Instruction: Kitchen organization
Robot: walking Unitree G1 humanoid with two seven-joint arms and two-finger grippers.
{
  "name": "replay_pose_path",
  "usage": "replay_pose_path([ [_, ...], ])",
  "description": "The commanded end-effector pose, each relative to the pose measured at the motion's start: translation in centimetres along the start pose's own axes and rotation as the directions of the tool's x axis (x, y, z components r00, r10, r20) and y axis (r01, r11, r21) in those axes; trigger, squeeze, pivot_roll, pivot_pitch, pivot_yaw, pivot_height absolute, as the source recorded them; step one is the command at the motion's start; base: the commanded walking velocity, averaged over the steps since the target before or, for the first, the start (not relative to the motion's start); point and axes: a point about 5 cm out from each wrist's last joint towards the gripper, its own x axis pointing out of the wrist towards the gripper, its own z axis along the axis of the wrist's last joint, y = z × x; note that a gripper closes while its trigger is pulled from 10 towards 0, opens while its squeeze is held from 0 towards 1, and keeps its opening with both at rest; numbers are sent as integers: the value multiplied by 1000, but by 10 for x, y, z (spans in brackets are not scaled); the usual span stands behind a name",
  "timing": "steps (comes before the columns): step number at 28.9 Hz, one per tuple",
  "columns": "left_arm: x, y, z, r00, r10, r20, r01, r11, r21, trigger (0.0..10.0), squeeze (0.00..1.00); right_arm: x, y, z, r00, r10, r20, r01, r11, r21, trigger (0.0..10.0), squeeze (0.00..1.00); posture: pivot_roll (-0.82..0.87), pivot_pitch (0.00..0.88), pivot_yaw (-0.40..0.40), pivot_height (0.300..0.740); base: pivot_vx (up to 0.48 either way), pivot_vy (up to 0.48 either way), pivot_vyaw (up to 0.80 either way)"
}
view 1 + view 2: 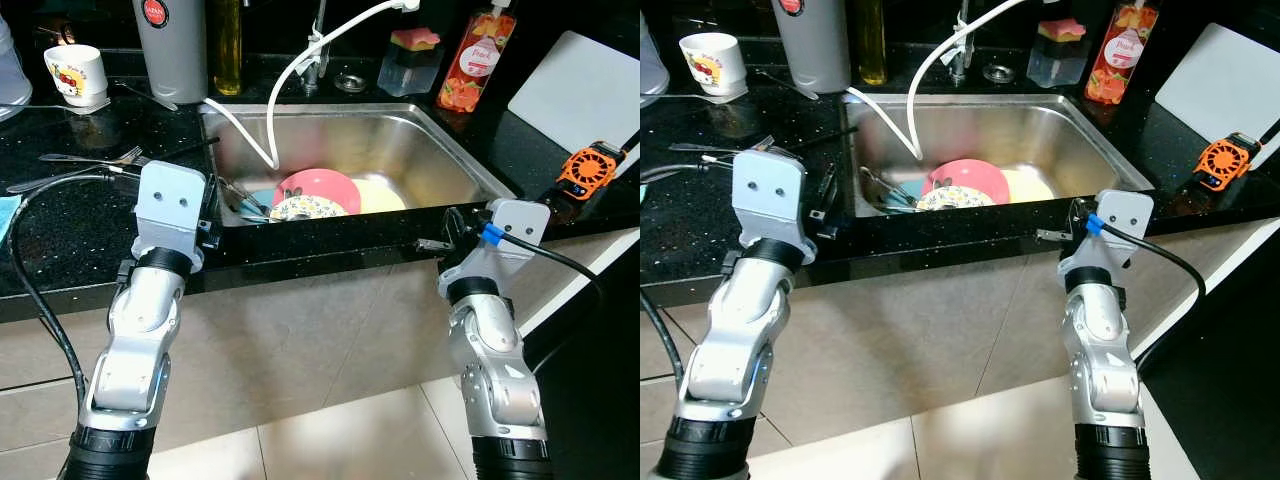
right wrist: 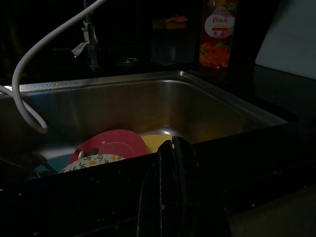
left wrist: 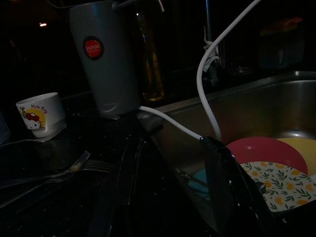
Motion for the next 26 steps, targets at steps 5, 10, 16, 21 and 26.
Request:
replay_pose_path([
  [5,-1,-4,-2,1000,-14,-6,14,1000,-4,10000,0,0,-2,-3,1000,-14,-10,14,1000,3,10000,0,201,15,-97,740,0,0,0],
  [10,-1,-4,-2,1000,-14,-6,14,1000,-4,10000,0,0,-2,-3,1000,-14,-10,14,1000,3,10000,0,201,15,-97,740,0,0,0],
  [16,-1,-4,-2,1000,-14,-5,14,1000,-4,10000,0,0,-2,-3,1000,-14,-10,14,1000,3,10000,0,201,15,-97,740,0,0,0],
  [21,-4,-24,-3,989,-148,1,147,982,-120,10000,0,-2,0,-7,1000,-3,-27,3,1000,8,10000,0,192,2,-99,740,0,0,0],
  [26,-8,-36,-6,968,-250,10,249,959,-133,10000,0,-5,4,-10,999,14,-45,-14,1000,11,10000,0,191,8,-98,740,0,0,0],
])
